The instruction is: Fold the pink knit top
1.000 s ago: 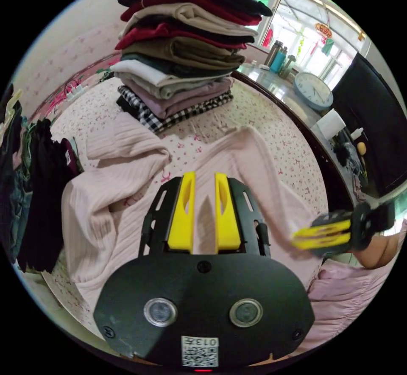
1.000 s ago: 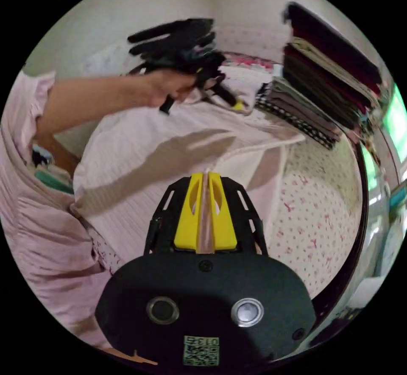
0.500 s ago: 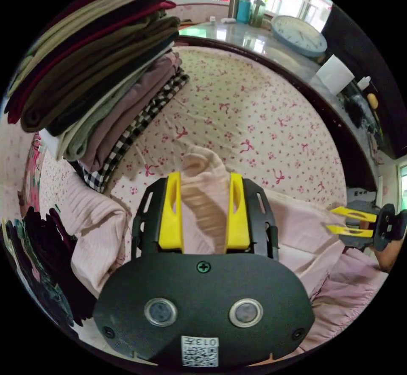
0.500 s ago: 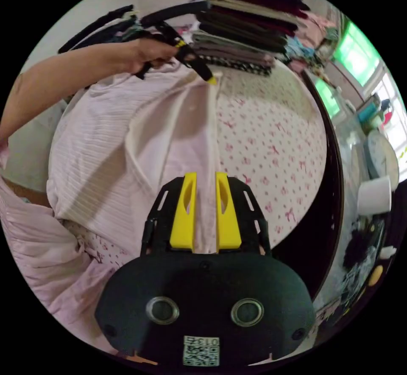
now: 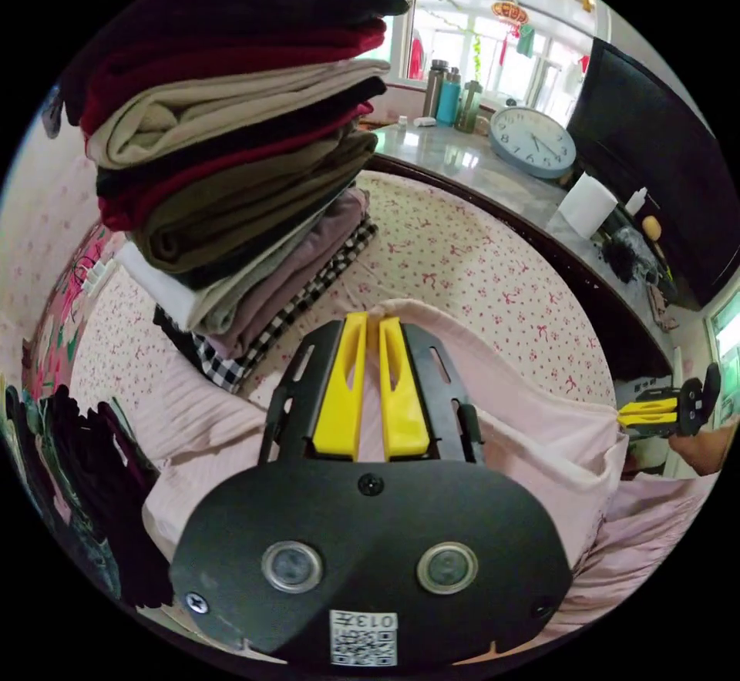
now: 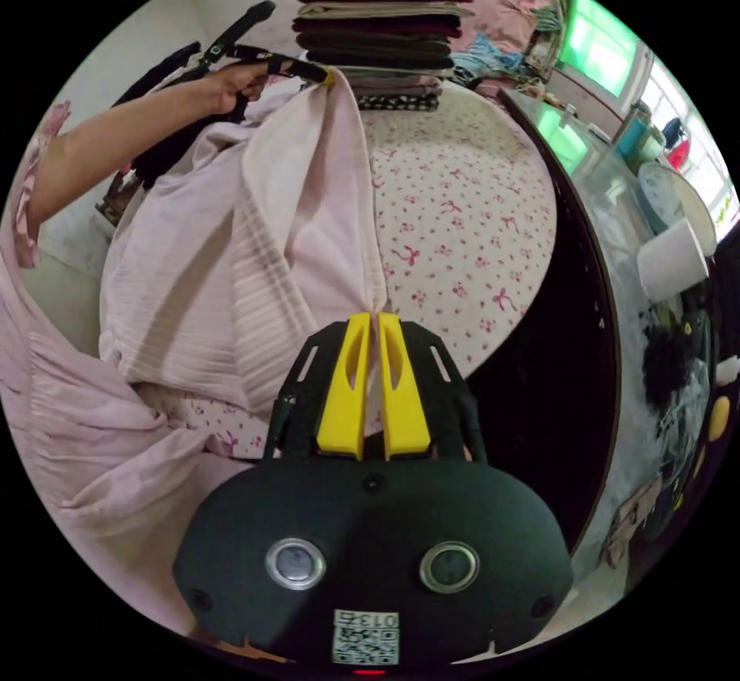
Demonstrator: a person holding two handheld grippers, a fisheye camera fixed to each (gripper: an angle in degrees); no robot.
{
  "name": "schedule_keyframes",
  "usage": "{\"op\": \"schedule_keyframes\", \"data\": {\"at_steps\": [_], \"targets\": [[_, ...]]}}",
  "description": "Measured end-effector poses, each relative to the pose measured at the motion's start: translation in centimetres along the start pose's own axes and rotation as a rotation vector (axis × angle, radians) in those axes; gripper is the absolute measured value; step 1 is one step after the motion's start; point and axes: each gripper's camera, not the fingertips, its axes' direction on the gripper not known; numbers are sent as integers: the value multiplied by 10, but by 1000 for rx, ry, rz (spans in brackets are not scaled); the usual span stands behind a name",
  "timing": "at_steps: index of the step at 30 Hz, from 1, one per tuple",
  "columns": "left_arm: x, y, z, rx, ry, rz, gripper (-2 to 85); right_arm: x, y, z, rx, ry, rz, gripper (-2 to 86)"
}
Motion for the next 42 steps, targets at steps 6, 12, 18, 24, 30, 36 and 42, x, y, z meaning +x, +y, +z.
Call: {"op": "schedule_keyframes", "data": {"at_steps": [6, 12, 18, 24, 30, 36, 42], "targets": [[-9, -22, 84, -248, 85, -85, 102, 3, 35, 12, -79, 1, 42, 52], [-37, -45, 29, -72, 179, -200, 136, 36, 49, -19, -65, 12, 105, 67], [-15, 8, -10, -119, 172, -146, 124, 36, 43, -40, 61, -179, -9, 80], [40, 112, -30, -219, 162, -133, 113, 25, 36, -4, -126, -265, -83, 64], [77, 195, -67, -300, 141, -196, 110, 32, 35, -21, -83, -188, -91, 30], [108, 258, -99, -350, 123, -281, 114, 84, 67, -40, -54, -117, 130, 45], [177, 276, -130, -359, 136, -104, 144, 98, 98, -35, 17, -267, 166, 104]]}}
